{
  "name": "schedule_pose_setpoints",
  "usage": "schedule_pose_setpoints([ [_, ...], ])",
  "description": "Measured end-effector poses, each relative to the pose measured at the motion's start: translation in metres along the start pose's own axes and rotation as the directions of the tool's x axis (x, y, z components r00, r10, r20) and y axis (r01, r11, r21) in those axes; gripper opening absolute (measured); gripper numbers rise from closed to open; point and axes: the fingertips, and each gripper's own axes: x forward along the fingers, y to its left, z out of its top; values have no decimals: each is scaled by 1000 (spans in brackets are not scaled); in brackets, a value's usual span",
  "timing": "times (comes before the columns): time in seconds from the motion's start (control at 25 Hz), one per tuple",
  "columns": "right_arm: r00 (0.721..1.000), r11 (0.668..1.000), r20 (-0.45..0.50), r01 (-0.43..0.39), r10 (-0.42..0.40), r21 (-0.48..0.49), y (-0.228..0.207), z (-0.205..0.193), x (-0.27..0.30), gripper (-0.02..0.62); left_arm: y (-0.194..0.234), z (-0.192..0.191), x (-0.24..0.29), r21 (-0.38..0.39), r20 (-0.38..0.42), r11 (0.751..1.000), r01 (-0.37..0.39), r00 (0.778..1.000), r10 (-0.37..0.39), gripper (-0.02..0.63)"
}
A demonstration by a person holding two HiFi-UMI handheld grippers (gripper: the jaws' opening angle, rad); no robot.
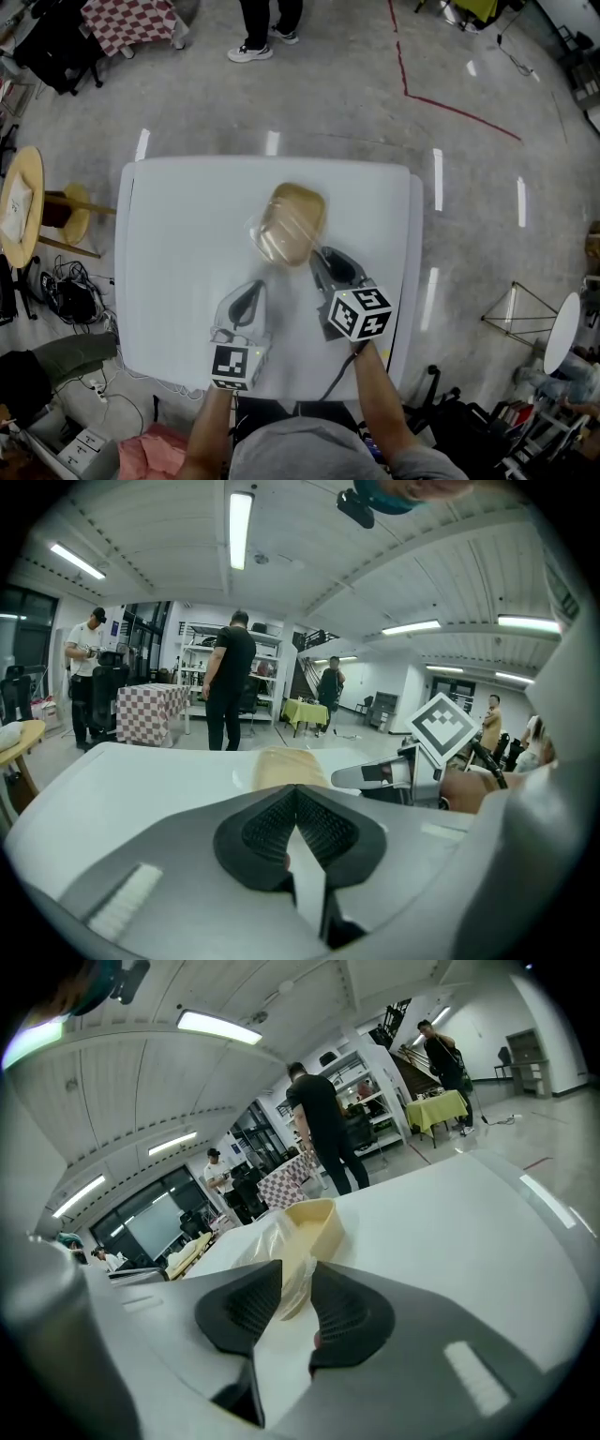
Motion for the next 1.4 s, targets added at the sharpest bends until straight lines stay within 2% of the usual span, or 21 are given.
schedule_pose_setpoints([
  [0.08, 1000, 1000, 7, 5, -5, 6, 0, 1, -1, 75, 1, -1, -2, 1, 2, 1000, -2, 1000, 2, 12],
  [0.92, 996, 999, 89, -29, 26, 30, 31, 18, -21, 40, 12, 12, -33, 14, 41, 1000, -7, 999, 6, 12],
  [1.16, 990, 999, 135, -36, 35, 8, 52, 26, -36, 35, 10, 19, -50, 29, 61, 1000, 2, 998, -3, 11],
  [1.4, 983, 998, 182, -18, 28, -54, 76, 37, -61, 35, 10, 28, -76, 20, 91, 1000, 7, 996, -9, 11],
])
